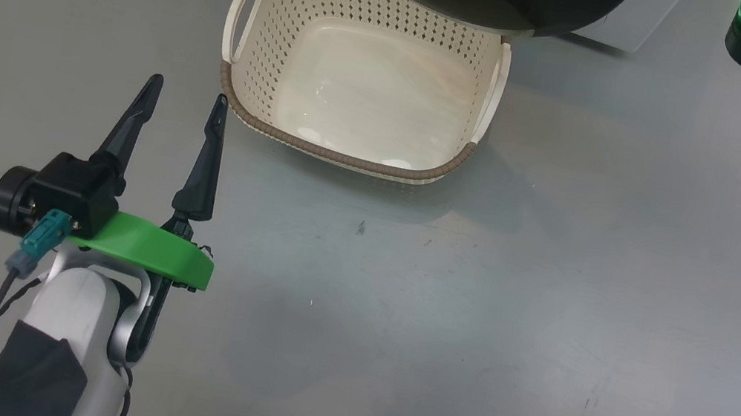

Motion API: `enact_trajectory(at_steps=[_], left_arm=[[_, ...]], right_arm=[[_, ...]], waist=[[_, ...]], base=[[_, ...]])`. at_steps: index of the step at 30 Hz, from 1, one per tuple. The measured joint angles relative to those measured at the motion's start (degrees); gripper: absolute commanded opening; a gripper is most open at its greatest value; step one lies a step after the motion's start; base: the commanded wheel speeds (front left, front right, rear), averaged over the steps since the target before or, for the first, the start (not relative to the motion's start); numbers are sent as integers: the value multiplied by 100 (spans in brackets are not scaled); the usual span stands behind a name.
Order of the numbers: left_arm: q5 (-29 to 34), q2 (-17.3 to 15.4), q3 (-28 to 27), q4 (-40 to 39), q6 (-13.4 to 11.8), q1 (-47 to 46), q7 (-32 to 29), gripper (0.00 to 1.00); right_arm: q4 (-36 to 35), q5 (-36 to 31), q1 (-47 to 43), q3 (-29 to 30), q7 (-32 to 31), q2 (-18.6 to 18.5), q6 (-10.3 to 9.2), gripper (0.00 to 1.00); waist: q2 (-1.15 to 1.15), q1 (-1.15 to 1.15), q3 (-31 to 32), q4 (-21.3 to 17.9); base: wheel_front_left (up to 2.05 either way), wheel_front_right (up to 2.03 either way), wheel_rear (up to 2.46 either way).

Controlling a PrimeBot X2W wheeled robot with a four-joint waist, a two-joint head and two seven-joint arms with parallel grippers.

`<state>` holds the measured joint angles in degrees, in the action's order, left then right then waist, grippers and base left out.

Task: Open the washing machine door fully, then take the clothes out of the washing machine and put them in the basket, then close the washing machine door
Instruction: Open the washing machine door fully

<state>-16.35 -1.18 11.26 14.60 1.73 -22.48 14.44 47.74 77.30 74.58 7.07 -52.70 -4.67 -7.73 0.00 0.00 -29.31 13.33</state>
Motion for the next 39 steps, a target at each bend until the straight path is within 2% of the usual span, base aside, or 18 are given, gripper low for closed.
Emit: enact_trajectory(at_steps=[11, 14, 18, 21, 24, 29, 39], left_arm=[[32, 0, -2, -9, -16, 32, 0, 100], [37, 0, -1, 0, -16, 59, 0, 100], [83, -1, -36, 0, -19, 163, 0, 100], [90, -4, -59, 1, -35, 202, 0, 100], [92, -4, -59, 5, -35, 203, 1, 100], [91, -5, -66, 40, -36, 264, 0, 100], [147, -13, -259, 111, -79, 506, 0, 100]], right_arm=[[-68, 31, -261, -257, -2, 29, 4, 0], [-132, 31, -393, -193, 167, 44, 71, 0], [-324, -170, -480, -292, 403, 59, 291, 0], [-504, -510, -549, -475, 662, 34, 541, 0], [-641, -862, -761, -658, 949, -135, 847, 0], [-981, -1657, -1254, -1038, 1646, -524, 1495, 0], [-1857, -2961, -2244, -1842, 3075, -847, 1523, 0]], waist=[[0, 0, 101, -69], [0, 0, 162, -87], [0, 0, 258, -121], [0, 0, 327, -167], [0, 0, 414, -208], [0, 0, 612, -266], [0, 0, 1086, -448]], base=[[0, 0, 0], [0, 0, 0], [0, 0, 0], [0, 0, 0], [0, 0, 0], [0, 0, 0], [0, 0, 0]])
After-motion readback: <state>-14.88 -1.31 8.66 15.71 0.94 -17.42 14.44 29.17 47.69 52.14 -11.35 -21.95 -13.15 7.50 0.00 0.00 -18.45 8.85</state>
